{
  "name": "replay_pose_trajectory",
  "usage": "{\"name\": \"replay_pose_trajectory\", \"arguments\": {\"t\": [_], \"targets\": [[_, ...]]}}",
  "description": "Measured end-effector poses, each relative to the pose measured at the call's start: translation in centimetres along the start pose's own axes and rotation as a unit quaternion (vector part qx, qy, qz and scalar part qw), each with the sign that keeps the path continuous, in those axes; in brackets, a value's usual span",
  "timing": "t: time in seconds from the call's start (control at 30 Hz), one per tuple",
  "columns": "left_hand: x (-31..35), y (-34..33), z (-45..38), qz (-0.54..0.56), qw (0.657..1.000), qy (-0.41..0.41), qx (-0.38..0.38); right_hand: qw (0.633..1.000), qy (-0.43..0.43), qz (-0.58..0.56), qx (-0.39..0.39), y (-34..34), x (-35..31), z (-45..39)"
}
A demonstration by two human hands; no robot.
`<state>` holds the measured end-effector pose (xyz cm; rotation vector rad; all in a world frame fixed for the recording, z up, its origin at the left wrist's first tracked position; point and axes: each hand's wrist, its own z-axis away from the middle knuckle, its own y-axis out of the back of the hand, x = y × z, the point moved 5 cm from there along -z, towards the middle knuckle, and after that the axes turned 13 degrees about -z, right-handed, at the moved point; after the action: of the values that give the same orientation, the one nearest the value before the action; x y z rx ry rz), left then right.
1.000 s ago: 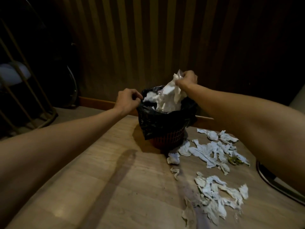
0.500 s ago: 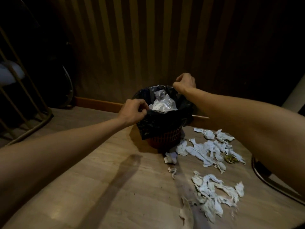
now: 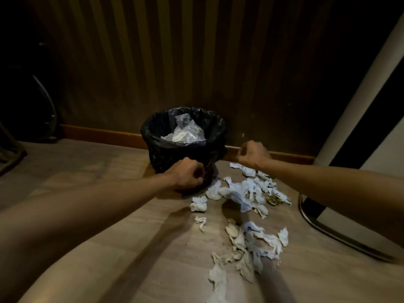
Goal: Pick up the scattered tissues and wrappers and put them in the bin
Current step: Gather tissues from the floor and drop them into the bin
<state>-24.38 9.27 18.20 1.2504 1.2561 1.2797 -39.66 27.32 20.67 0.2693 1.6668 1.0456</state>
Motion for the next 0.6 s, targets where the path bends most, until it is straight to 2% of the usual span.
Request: {"name": "replay_pose_trajectory", "arguments": {"t": [0.2, 0.37, 0.5, 0.6], "targets": [[0.9, -5.4, -2.4, -0.022, 0.996, -0.002, -0.082, 0.992, 0.008, 0.085, -0.093, -3.9, 5.9, 0.2], [-0.4, -12.4, -3.0, -0.079, 0.975, 0.02, -0.208, 0.96, 0.016, 0.185, -0.21, -6.7, 10.6, -0.4], [-0.7, -17.1, -2.7, -0.092, 0.961, -0.006, -0.261, 0.933, 0.023, 0.227, -0.277, -9.0, 13.3, -0.9], [-0.5, -19.2, -2.2, -0.097, 0.957, 0.004, -0.273, 0.924, 0.015, 0.243, -0.294, -10.7, 14.9, -1.9]]}}
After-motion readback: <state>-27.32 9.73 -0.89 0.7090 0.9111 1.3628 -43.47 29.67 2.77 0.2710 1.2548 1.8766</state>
